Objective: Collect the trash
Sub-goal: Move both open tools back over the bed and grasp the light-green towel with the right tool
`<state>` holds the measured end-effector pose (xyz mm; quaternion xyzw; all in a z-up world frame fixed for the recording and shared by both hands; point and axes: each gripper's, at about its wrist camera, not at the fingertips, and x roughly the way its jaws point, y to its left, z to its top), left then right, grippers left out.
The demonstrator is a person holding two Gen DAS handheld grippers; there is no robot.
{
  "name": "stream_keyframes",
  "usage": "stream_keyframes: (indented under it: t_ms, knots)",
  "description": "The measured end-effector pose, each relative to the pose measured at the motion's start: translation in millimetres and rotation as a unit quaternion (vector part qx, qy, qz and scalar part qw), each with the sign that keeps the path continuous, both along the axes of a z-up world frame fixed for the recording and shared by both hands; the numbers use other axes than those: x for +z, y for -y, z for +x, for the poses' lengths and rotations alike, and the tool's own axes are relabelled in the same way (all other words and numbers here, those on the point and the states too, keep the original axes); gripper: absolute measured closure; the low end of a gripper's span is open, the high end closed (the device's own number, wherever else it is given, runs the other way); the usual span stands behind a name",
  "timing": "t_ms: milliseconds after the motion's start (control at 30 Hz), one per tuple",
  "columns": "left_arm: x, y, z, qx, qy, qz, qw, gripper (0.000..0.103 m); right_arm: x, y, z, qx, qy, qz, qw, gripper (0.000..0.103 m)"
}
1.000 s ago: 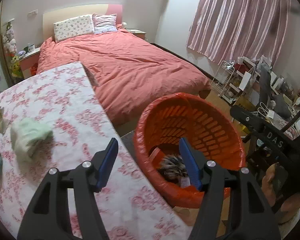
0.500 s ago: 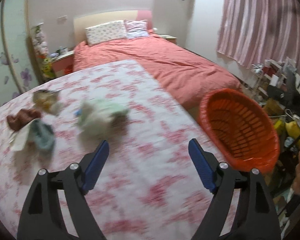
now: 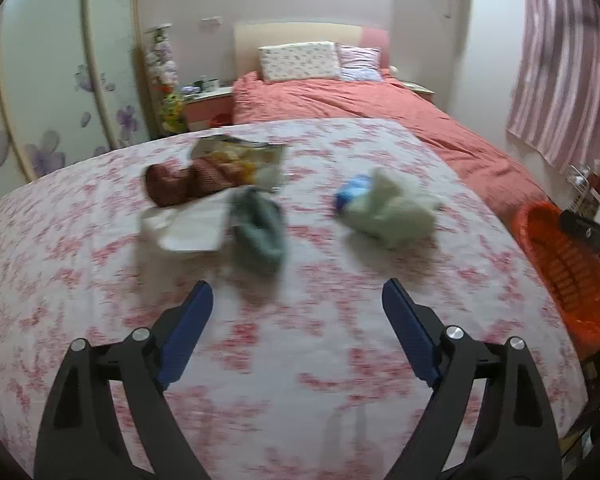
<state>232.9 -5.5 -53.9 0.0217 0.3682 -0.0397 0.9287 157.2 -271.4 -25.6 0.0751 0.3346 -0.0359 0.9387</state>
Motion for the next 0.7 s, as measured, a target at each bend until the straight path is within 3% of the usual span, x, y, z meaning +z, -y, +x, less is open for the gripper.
stream_keyframes:
  t_ms: [300, 600, 700]
  knots:
    - [-4, -54, 2, 0.036, -0.003, -0.012, 0.9993, 0.017, -11, -74, 43, 0.079, -0.025, 0.001, 0.997, 0.041]
    - [-12, -77, 2, 0.046, -0.016, -0.034, 0.9982, 0.017, -22, -108, 82, 0.082, -0.046, 0.005, 0.996, 0.048]
    - [-13, -76, 2, 0.046, -0.018, -0.038, 0.9980, 0.017, -31, -109, 84, 0.091, -0.063, 0.006, 0.994, 0.069]
